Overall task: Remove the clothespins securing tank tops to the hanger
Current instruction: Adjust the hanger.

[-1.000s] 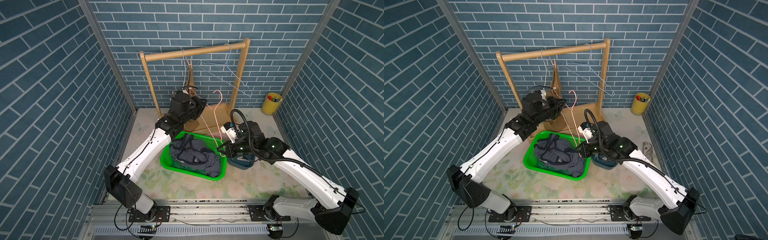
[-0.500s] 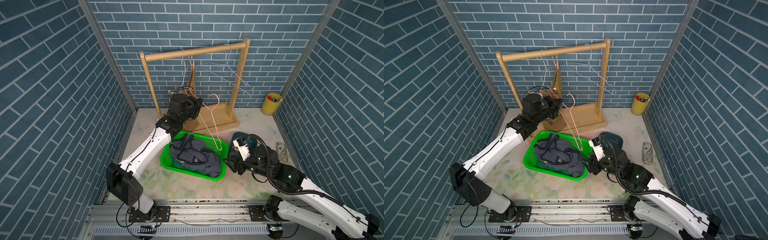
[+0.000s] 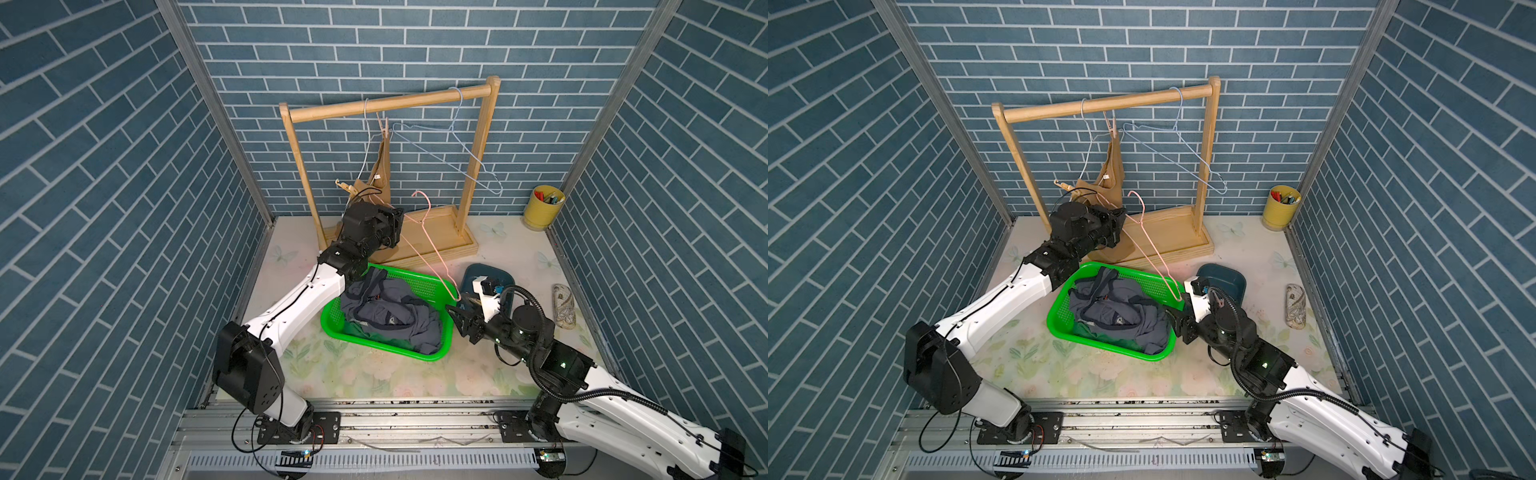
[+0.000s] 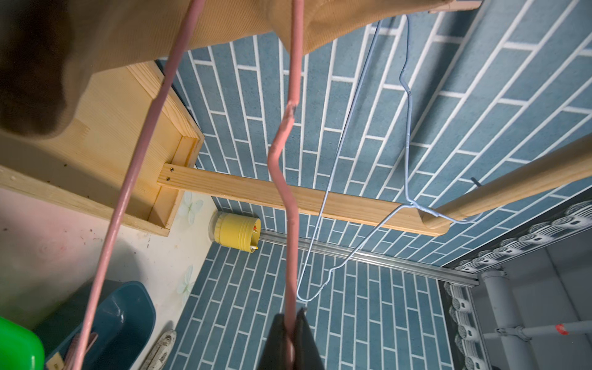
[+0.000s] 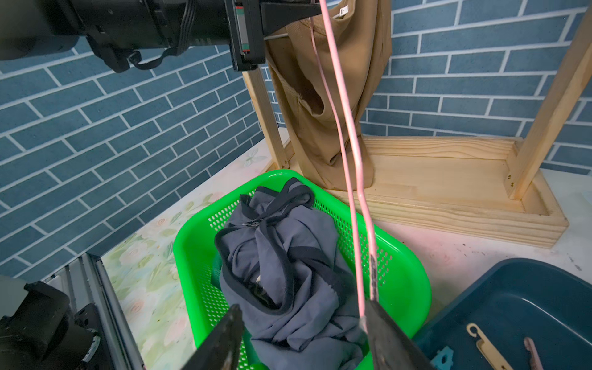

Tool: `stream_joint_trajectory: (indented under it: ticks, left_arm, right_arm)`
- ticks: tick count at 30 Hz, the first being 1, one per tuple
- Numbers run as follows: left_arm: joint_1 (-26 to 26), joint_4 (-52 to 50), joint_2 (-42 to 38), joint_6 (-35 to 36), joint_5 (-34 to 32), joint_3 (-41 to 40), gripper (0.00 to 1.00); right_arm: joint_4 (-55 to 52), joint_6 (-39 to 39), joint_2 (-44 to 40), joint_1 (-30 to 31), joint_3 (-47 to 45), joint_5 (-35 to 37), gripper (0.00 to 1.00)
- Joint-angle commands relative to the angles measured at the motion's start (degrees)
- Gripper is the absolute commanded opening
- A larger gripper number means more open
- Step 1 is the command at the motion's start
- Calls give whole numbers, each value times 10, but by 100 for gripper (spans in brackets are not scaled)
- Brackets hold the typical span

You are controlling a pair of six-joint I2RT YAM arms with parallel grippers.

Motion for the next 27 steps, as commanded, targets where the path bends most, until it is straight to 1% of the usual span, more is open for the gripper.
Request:
stream_joint_trajectory:
  ticks: [1, 3, 5, 7, 13, 16, 19, 23, 27]
  left_arm:
    - [1, 63, -24, -42, 4, -16, 0]
    - [1, 86, -25, -62, 11, -32, 0]
    - [1, 92, -29, -68, 17, -40, 0]
    - [3, 89, -33, -63, 24, -43, 0]
    - [10, 84, -32, -53, 56, -47, 0]
    - [13, 74, -36, -44, 55, -47, 0]
    - [18, 62, -40, -35, 51, -46, 0]
    - [18, 67, -38, -36, 57, -42, 0]
    - [14, 72, -36, -39, 65, -37, 0]
  right_arm:
    - [36, -23, 0, -4, 0, 17, 58]
    - [14, -30, -1, -9, 9, 22, 58]
    - [1, -30, -8, -23, 12, 12, 57]
    - [-6, -25, -17, -43, 14, -8, 56]
    - [-81, -32, -66, -91, 38, -41, 55]
    - [-115, -34, -77, -97, 55, -44, 55]
    - [-146, -19, -91, -97, 68, -64, 55]
    - [-154, -8, -102, -97, 58, -70, 55]
    - [-109, -5, -64, -98, 51, -91, 55]
